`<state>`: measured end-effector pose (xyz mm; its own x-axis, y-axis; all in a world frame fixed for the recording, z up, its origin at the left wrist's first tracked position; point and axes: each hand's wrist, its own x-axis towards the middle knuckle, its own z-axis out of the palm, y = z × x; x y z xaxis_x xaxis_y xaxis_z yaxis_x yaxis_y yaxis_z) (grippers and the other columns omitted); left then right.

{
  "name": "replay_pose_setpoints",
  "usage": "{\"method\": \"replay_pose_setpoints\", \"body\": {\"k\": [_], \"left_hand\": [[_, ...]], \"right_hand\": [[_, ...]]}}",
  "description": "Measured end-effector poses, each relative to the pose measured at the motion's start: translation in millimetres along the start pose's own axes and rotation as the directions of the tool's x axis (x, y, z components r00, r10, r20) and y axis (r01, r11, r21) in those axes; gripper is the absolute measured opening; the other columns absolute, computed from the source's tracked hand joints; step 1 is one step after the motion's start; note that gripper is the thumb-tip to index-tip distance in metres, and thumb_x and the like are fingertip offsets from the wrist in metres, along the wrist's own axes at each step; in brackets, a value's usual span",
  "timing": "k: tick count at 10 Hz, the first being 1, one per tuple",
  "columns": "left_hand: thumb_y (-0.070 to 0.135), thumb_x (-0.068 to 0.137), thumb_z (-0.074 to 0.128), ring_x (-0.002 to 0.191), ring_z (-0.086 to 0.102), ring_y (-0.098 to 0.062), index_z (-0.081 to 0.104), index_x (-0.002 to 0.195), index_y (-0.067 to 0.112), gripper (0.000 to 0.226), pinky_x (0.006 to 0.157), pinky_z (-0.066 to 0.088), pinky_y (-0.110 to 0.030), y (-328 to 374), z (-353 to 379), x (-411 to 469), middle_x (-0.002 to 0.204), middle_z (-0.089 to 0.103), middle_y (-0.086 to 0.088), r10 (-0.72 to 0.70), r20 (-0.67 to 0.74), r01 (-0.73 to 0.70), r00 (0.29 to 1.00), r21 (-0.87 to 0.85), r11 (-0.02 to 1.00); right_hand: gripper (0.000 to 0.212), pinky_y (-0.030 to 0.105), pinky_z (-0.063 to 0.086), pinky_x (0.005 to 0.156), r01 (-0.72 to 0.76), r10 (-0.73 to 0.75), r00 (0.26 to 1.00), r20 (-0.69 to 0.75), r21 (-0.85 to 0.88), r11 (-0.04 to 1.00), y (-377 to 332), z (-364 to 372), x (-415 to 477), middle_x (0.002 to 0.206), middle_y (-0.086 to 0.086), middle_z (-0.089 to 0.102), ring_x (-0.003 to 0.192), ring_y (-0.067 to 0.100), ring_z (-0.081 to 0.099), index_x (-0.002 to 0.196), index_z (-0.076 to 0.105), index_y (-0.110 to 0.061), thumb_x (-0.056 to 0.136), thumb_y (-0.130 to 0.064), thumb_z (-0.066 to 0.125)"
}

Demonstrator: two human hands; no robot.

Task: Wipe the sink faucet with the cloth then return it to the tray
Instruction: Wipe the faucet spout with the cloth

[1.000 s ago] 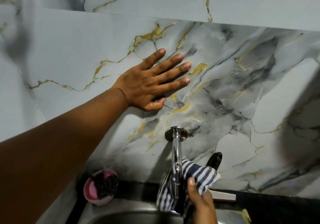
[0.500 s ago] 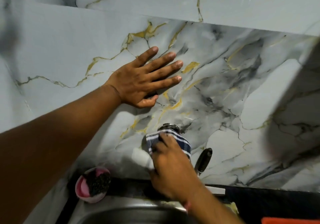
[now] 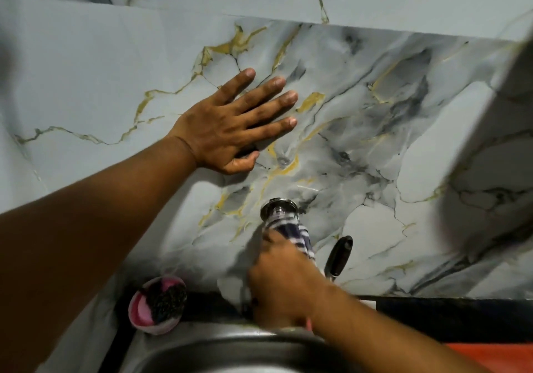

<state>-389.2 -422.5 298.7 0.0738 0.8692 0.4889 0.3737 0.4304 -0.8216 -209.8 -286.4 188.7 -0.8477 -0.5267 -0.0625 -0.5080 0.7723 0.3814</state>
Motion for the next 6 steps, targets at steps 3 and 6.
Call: {"method": "replay_pose_setpoints", "body": {"k": [3,6], "left_hand": [[0.043,0.09,0.043,0.151,0.029,-0.039,0.034,0.157,0.015,0.073,0.12,0.019,-0.059,-0.3,-0.9,-0.2,0.163,0.033,-0.016,-0.006,-0.01,0.006,1.0,-0.01,1.0],[0.044,0.091,0.041,0.149,0.033,-0.04,0.037,0.155,0.016,0.071,0.12,0.018,-0.059,0.7,-3.9,1.8,0.161,0.036,-0.017,0.003,0.002,-0.003,1.0,0.014,1.0]], "right_hand": [[0.072,0.017,0.035,0.109,-0.088,0.696,0.712,-0.095,0.971,0.223,-34.3,60.2,-25.5,0.155,0.002,0.041,0.141,0.012,0.038,0.147,0.039,-0.027,0.079,-0.026,0.061],[0.057,0.047,0.059,0.082,0.031,0.109,0.885,0.453,0.178,-0.984,26.7,70.6,8.3,0.096,0.024,0.077,0.085,0.038,0.074,0.101,0.077,0.002,0.089,-0.048,0.052]]}}
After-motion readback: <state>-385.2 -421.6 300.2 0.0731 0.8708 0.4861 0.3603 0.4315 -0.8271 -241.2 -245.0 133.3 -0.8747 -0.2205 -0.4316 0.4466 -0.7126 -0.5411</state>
